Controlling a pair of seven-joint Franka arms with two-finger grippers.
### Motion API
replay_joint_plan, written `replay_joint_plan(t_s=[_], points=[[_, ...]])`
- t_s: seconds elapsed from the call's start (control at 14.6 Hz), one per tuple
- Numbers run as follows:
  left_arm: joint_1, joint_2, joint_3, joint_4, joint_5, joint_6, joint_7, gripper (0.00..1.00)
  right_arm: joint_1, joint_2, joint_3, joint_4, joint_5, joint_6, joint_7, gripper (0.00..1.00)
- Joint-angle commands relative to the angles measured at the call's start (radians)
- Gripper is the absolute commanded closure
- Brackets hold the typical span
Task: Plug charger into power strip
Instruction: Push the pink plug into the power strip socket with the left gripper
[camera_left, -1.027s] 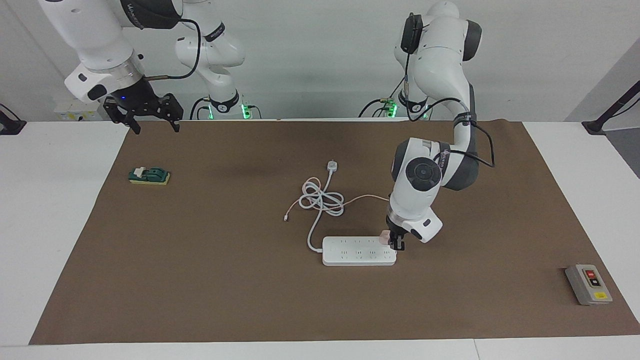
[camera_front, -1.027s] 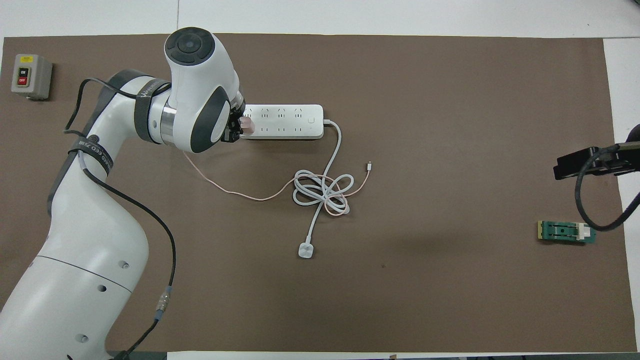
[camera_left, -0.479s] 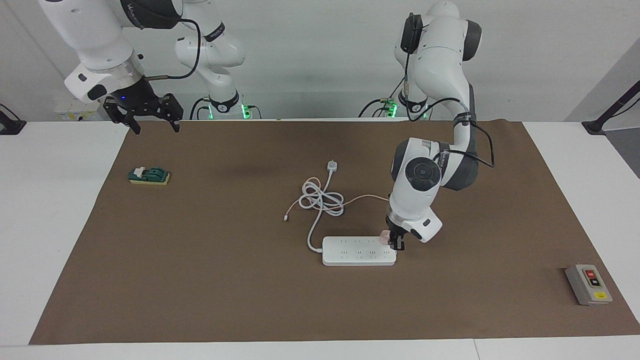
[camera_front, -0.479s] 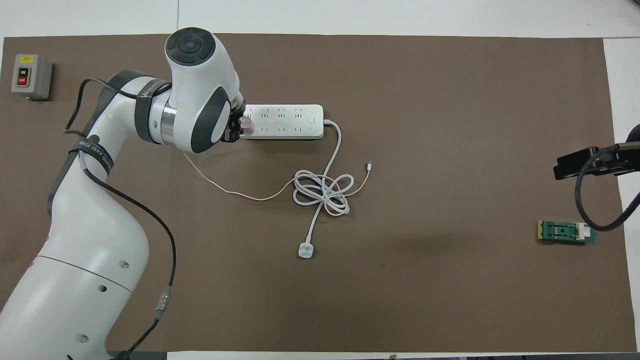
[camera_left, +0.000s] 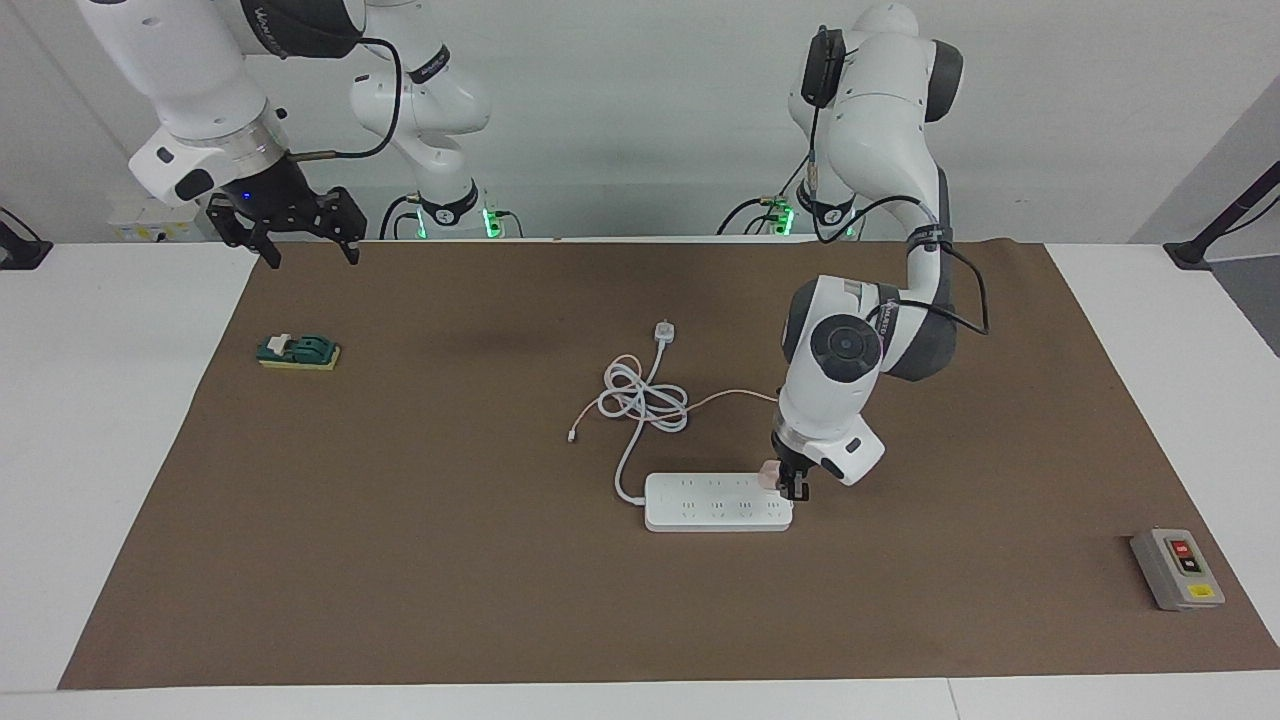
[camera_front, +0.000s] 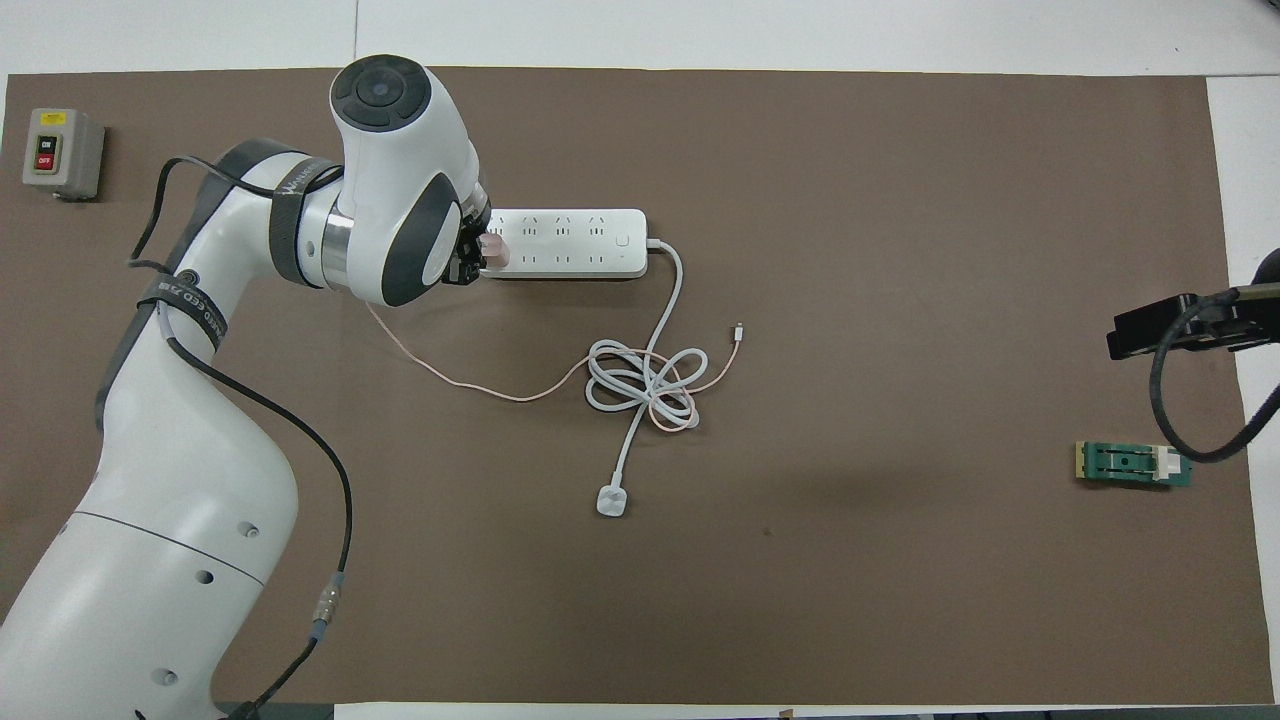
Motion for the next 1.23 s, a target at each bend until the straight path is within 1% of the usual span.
replay_joint_plan(t_s=[0.0, 0.27, 0.48, 1.16], points=[[-0.021, 0.075, 0.001, -0.038, -0.011, 0.102, -0.025, 1.0, -0.007, -0.019, 0.012, -0.02, -0.023, 0.005, 0.018, 0.0], [-0.028, 0.081, 0.003, -0.04, -0.009, 0.112, -0.025, 1.0, -0.007, -0.019, 0.012, -0.02, -0.023, 0.005, 0.016, 0.0], [-0.036, 0.099, 0.003, -0.038, -0.008, 0.112, -0.034, 1.0, -0.005, -0.019, 0.012, -0.02, -0.023, 0.005, 0.018, 0.0], [-0.024, 0.079, 0.001, -0.034, -0.008, 0.106, -0.019, 1.0, -0.004, -0.019, 0.012, -0.02, -0.023, 0.005, 0.019, 0.0]])
